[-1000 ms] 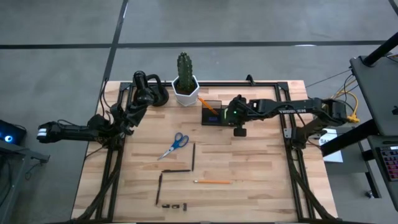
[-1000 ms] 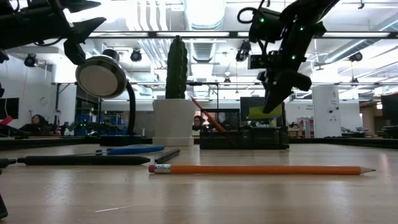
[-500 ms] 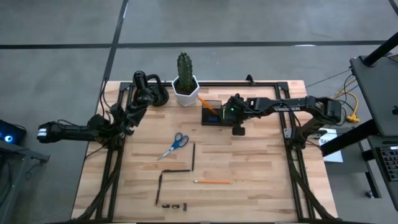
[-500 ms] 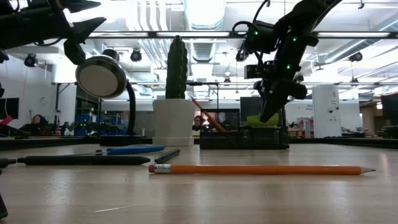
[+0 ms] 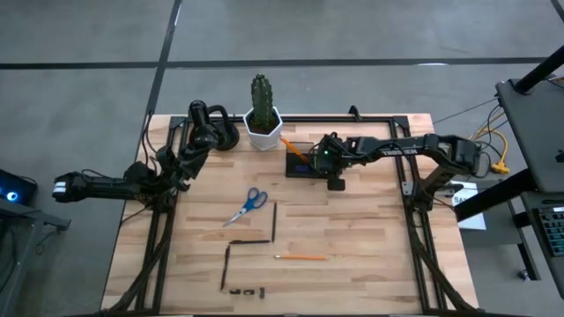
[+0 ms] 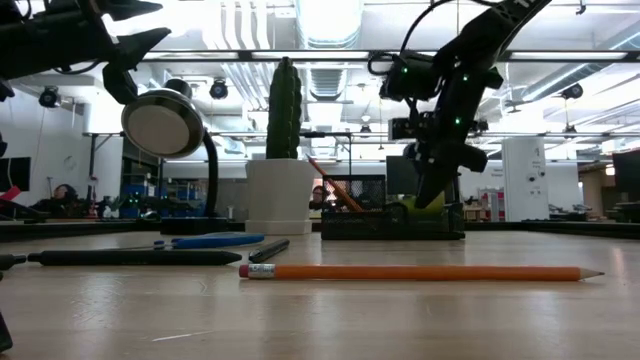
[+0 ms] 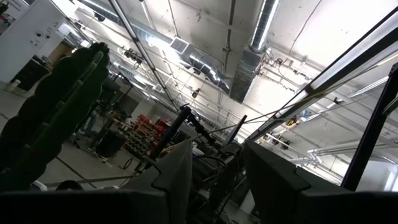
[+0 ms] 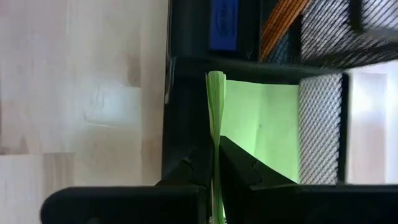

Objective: Pick and place office supplies into organizer
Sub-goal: Put the sticky note into the right section of the desk organizer

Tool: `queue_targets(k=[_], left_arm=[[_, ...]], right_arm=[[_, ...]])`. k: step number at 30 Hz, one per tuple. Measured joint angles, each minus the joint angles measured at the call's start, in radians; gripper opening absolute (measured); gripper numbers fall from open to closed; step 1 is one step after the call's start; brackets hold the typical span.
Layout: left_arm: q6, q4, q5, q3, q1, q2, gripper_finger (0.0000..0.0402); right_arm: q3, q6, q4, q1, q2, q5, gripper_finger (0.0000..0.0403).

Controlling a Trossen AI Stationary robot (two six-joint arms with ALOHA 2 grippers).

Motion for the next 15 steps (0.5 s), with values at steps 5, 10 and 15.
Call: queue_targets(k=[5,10,15], left_arm=[[0.000,0.001,0.000,0.000,0.000,0.000,0.0130],[0.000,0.001,0.000,0.000,0.000,0.000,0.0130],[0.000,0.000,0.000,0.000,0.000,-0.001,0.0130]], right_arm=[[0.000,-0.001,0.009,-0.001,0.025,-0.007,0.0008],[-0.001,0.001,0.021,-0.001,0.046,-0.030,0.0008],[-0.001,0.002,0.024,-0.001,0.060,-0.029,0.0008]])
